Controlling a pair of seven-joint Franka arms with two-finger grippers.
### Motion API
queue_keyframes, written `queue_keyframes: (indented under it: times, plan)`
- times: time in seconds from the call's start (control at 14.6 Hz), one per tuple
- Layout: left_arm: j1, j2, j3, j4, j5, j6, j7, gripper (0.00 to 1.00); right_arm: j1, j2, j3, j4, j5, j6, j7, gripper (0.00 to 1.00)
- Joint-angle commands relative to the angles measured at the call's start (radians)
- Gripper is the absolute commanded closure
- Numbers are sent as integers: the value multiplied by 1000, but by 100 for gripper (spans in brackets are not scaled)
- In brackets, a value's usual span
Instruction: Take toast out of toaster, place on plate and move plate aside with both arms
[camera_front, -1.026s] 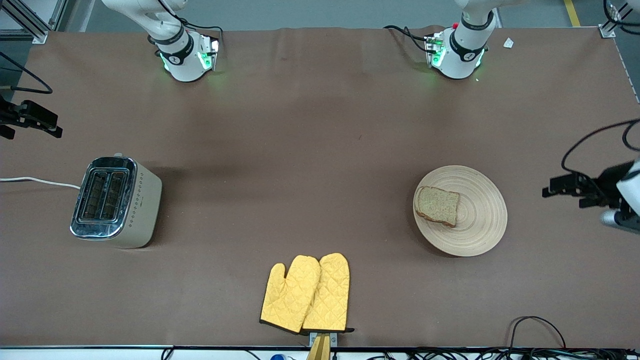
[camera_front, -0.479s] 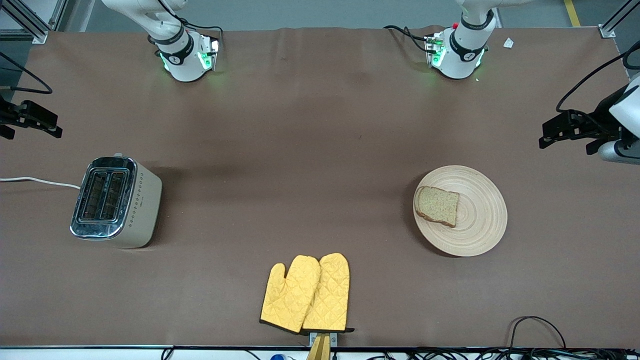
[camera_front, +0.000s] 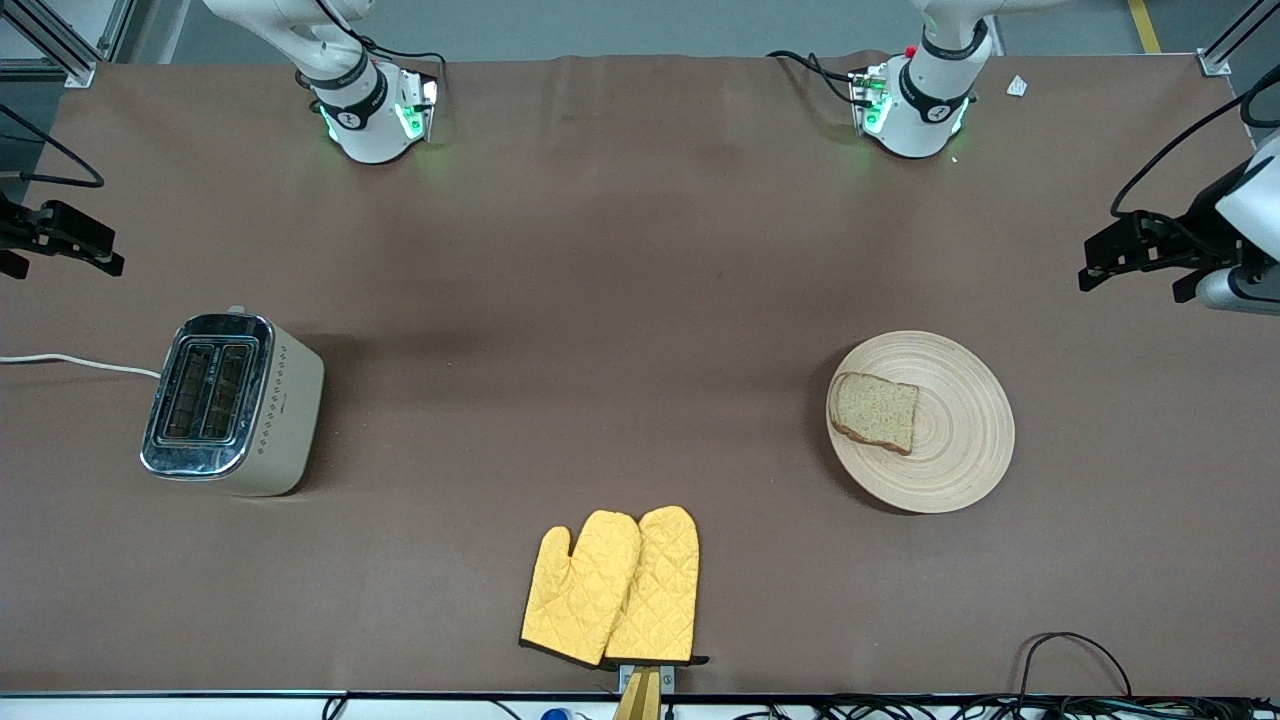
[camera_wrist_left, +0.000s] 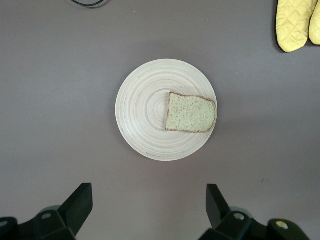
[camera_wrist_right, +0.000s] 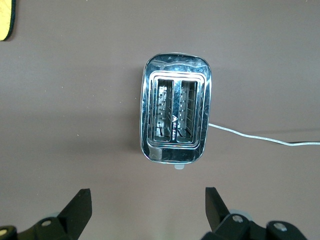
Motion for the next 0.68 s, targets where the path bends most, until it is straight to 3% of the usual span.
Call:
queue_keyframes:
  times: [0.0,0.07,0.62]
  plan:
    - [-93,-124,41,-142,59,43,-49,0,-9,2,5,13,16,-4,-6,0]
    - [-127,-124,80,-141,74,43,-49,0,-7,2,5,13,16,-4,-8,0]
    - [-120,-92,82,-87,84,37,-57,0,-14,2,1,13,50,-7,-12,0]
